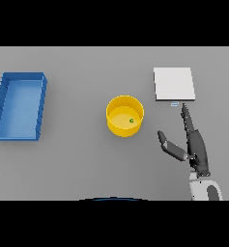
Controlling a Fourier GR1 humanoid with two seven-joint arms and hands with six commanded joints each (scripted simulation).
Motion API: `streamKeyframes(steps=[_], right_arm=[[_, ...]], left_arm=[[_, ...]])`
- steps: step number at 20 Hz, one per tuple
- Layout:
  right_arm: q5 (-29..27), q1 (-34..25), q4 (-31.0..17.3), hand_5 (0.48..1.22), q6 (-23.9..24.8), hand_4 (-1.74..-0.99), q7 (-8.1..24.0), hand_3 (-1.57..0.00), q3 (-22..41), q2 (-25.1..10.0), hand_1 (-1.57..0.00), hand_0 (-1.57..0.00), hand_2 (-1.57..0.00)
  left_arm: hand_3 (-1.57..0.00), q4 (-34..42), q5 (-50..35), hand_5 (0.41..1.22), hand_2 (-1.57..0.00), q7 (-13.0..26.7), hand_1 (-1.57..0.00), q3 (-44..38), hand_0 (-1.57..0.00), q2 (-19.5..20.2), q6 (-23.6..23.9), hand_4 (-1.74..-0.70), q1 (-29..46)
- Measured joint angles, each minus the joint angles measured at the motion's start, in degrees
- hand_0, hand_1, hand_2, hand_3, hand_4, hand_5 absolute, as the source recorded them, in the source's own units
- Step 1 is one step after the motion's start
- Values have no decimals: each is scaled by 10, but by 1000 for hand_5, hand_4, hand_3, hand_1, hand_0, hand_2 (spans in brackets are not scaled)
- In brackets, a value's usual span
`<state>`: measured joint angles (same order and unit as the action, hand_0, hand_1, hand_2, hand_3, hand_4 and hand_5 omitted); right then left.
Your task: Pick up the red beaker and tilt it to pour out 1 green nut into yellow bowl. Pick up the yellow bowl and place it on the metallic measuring scale.
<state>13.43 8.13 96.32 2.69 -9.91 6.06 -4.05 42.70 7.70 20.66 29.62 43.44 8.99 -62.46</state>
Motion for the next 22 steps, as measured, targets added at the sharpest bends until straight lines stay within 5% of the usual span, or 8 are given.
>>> streamKeyframes(steps=[5, 12, 15, 17, 19, 20, 21, 22], right_arm=[[2, -7, -3, 657, -9, -1206, 16, 1, 3, -8, 1, 1, 1], [6, -13, 2, 666, -5, -1217, 26, 1, 5, -5, 1, 1, 1], [11, -4, -3, 665, -4, -1207, 11, 1, 8, -6, 1, 1, 1], [14, -9, -2, 664, -1, -1205, 12, 1, 7, -6, 1, 1, 1], [12, -10, 0, 664, -2, -1197, 4, 1, 7, -7, 1, 1, 1], [14, -5, 6, 663, -2, -1192, 7, 1, 9, -7, 1, 1, 1], [10, 2, 12, 663, -3, -1188, 6, 1, 9, -7, 1, 1, 1], [9, 5, 14, 664, -4, -1187, 5, 1, 8, -8, 1, 1, 1]], left_arm=[[-1450, 151, -65, 1221, -1571, 105, -1571, -4, -1571, 34, 107, -1741, 156], [-1509, 255, -113, 1221, -1571, 141, -1571, 21, -1571, 52, 207, -1741, 285], [-1539, 248, -129, 1117, -1571, 142, -1571, 41, -1571, 55, 226, -1741, 296], [-1551, 242, -142, 967, -1571, 142, -1571, 59, -1571, 58, 236, -1741, 294], [-1503, 241, -151, 865, -1571, 141, -1571, 87, -1571, 64, 231, -1530, 293], [-1362, 245, -162, 830, -1432, 142, -1449, 98, -1564, 77, 213, -1374, 290], [-1129, 261, -173, 803, -1187, 138, -1180, 98, -1457, 85, 187, -1229, 293], [-903, 275, -188, 778, -959, 131, -944, 98, -1166, 92, 162, -1120, 301]])
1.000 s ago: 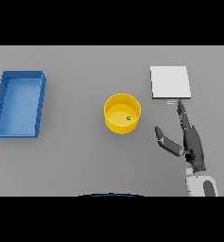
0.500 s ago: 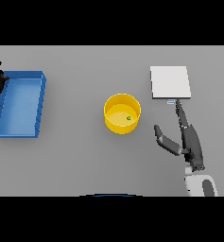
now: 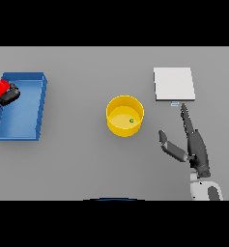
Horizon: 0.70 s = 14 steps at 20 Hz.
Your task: Pick up the red beaker and tilt it to pour out 1 green nut into yellow bowl. Pick up the yellow bowl and place it on the metallic measuring scale.
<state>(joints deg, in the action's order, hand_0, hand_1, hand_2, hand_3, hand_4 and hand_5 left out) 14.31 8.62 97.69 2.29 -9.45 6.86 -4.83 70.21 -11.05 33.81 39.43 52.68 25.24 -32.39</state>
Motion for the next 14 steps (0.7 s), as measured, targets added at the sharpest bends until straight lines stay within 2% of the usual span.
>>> streamKeyframes(steps=[1, 2, 3, 5, 9, 14], right_arm=[[-5, -7, -3, 665, -3, -1185, 8, 1, -6, -7, 1, 1, 1], [-4, 3, 5, 665, -5, -1181, -5, 1, 1, -2, 1, 1, 1], [-1, -3, 3, 667, -1, -1182, 10, 1, -2, -3, 1, 1, 1], [-1, 4, 2, 667, -2, -1187, 5, 1, -3, -6, 1, 1, 1], [-1, 11, 10, 663, -5, -1187, 11, 1, 2, -3, 1, 1, 1], [45, 4, 5, 662, 14, -1198, 32, 1, 18, -2, 1, 1, 1]], left_arm=[[-722, 22, -14, 758, -767, 8, -755, 2, -932, 10, -23, -1034, 5], [-577, 19, -24, 740, -613, 11, -604, 7, -746, 13, -40, -968, 0], [-462, 27, -35, 723, -490, 11, -483, 8, -596, 23, -52, -916, -2], [-295, 28, -47, 698, -313, 11, -309, 12, -381, 31, -77, -851, -5], [-120, 27, -56, 678, -128, 1, -126, 9, -156, 27, -83, -797, 0], [-39, 33, -61, 671, -41, -27, -41, -7, -50, 22, -58, -786, -4]])
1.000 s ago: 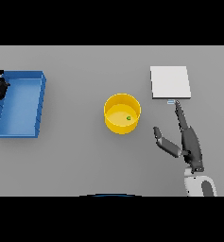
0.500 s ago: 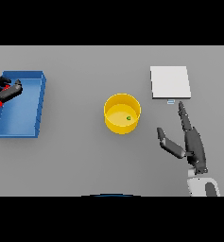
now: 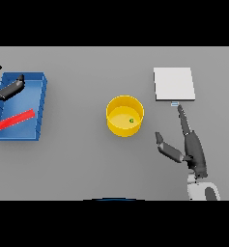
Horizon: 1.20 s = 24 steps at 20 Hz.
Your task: Pick up the red beaker and tilt it to pour out 1 green nut into yellow bowl. Pick up the yellow bowl and place it on the metallic measuring scale.
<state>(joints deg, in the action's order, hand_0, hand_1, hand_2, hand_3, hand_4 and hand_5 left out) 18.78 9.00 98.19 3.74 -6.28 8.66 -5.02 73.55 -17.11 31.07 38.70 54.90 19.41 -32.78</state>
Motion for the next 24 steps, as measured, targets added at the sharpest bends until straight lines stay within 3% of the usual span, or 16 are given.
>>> streamKeyframes(steps=[2, 7, 11, 15, 24], right_arm=[[4, -10, -3, 694, -16, -1162, -2, 1, 12, -4, 1, 1, 1], [33, -90, -15, 700, -80, -1255, 8, 1, 32, -70, 1, 1, 1], [113, -157, -25, 671, -122, -1279, 40, 1, 74, -129, 1, 1, 1], [187, -233, -61, 664, -161, -1270, 22, 1, 127, -172, 1, 1, 1], [229, -353, -161, 685, -240, -1261, -16, 1, 197, -179, 1, 1, 1]], left_arm=[[-24, -6, 2, 679, -26, -10, -26, -1, -32, -2, 0, -780, -1], [-7, -2, 1, 707, -8, -5, -8, 1, -10, -8, 8, -790, -2], [-2, -6, 5, 708, -3, -8, -3, 7, -3, -18, 7, -795, -6], [0, -14, 0, 719, 0, -12, 0, 2, -1, -13, 2, -794, -6], [1, -18, 4, 716, 1, -16, 1, 6, 1, -16, 0, -796, -12]])
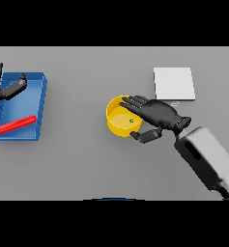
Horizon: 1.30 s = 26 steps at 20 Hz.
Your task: Pick up the red beaker and tilt it to pour out 1 green nut into yellow bowl. Pick up the yellow bowl and place it on the metallic measuring scale.
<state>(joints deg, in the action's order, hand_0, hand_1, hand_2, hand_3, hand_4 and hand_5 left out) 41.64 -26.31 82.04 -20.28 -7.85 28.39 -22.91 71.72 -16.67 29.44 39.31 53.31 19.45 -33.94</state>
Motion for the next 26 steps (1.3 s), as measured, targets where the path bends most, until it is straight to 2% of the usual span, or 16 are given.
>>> streamKeyframes(steps=[3, 5, 8, 9, 13, 18, 20, 21, 22, 23, 24, 26], right_arm=[[8, -21, -33, 686, -13, -1246, -18, 1, 20, 8, 1, 1, 1], [9, -35, -50, 682, -25, -1243, -17, 1, 30, 18, 1, 1, 1], [17, -53, -76, 678, -41, -1270, -17, 1, 45, 25, 1, 1, 1], [23, -54, -83, 674, -43, -1281, -26, 1, 52, 20, 1, 1, 1], [29, -75, -109, 674, -59, -1303, -8, 1, 62, 34, 1, 1, 1], [45, -95, -142, 729, -70, -1308, -9, -11, 83, 42, 1, 1, -4], [45, -92, -140, 784, -76, -1339, -2, -94, 85, 45, -40, -16, -68], [48, -92, -136, 820, -78, -1362, 6, -160, 88, 46, -107, -93, -133], [53, -95, -135, 900, -77, -1387, 3, -249, 91, 44, -236, -258, -233], [57, -99, -139, 964, -76, -1425, -7, -359, 95, 42, -437, -508, -388], [55, -95, -134, 1016, -82, -1488, -11, -472, 96, 36, -664, -721, -624], [49, -95, -128, 1090, -102, -1571, 0, -691, 95, 33, -991, -1027, -965]], left_arm=[[1, -2, -6, 723, 1, -6, 1, -3, 1, 4, -8, -794, 4], [1, 3, -5, 729, 1, -1, 1, -2, 1, 3, -5, -795, 1], [1, 0, -4, 734, 1, 0, 1, 0, 1, 0, -6, -795, -2], [1, -2, -3, 734, 1, -6, 1, -2, 1, 4, -9, -797, -1], [1, 1, -5, 738, 1, 0, 1, -4, 1, 7, -7, -799, -1], [1, -2, -4, 729, 1, -5, 1, -4, 1, 7, -9, -793, -4], [1, -2, -4, 725, 1, -4, 1, -3, 1, 6, -6, -792, 2], [1, 2, -3, 723, 1, -7, 1, -2, 1, 8, -5, -792, 4], [1, 4, -2, 722, 1, -2, 1, -2, 1, 8, -4, -793, 2], [1, 1, -6, 723, 1, -5, 1, -5, 1, 9, -8, -793, -1], [1, 3, -6, 725, 1, -7, 1, -6, 1, 11, -8, -795, 1], [1, 9, -7, 727, 1, -7, 1, -6, 1, 11, -4, -800, 2]])
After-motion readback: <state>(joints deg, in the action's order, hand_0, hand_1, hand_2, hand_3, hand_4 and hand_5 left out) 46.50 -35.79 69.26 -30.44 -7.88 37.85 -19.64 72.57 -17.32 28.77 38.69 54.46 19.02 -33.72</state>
